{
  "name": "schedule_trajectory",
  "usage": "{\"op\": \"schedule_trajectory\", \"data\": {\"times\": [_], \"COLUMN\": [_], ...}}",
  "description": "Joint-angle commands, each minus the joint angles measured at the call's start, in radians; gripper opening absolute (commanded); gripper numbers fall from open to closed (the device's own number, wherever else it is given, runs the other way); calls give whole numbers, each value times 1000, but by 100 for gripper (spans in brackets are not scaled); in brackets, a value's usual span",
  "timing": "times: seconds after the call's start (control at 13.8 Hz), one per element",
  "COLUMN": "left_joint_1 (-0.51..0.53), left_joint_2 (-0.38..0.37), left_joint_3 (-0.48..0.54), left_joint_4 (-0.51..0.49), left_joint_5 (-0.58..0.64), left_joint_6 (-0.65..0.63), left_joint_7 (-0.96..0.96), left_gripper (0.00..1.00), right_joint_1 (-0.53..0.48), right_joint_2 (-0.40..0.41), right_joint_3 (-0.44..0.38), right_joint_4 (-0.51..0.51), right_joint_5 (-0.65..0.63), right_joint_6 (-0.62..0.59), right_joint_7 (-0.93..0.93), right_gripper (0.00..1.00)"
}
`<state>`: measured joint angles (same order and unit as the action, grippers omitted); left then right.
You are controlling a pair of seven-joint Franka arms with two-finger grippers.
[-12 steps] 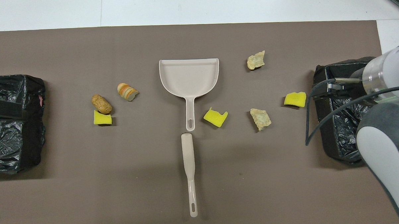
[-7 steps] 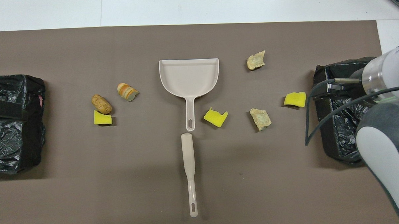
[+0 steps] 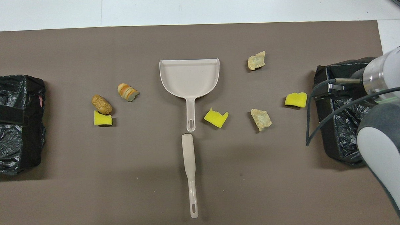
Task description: Sweep and dump trash in bin
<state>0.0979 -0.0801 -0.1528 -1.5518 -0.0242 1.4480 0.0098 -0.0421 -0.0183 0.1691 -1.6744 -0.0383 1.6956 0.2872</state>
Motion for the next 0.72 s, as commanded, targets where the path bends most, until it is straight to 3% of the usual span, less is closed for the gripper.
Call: {"op": "schedule_trajectory", "data": {"times": [0.0, 0.36, 0.65], "left_joint_1": [5, -9, -12], "left_joint_2": [-10, 3, 2], "left_joint_3": [-2, -2, -5], "left_joint_4": [-16, -17, -27], "left_joint_5": [13, 6, 4], "left_joint_6": [0, 86, 129], "left_joint_7": [19, -7, -194], "left_gripper": [100, 100, 100], "right_joint_1": [-9, -4, 8], "right_joint_2": [-17, -5, 69], "right_joint_3": [1, 1, 9], "right_joint_4": [-21, -4, 62], "right_joint_5": [23, 24, 27], "right_joint_6": [24, 35, 39], "right_joint_7": [-31, -25, -11], "right_gripper": [100, 100, 100]}}
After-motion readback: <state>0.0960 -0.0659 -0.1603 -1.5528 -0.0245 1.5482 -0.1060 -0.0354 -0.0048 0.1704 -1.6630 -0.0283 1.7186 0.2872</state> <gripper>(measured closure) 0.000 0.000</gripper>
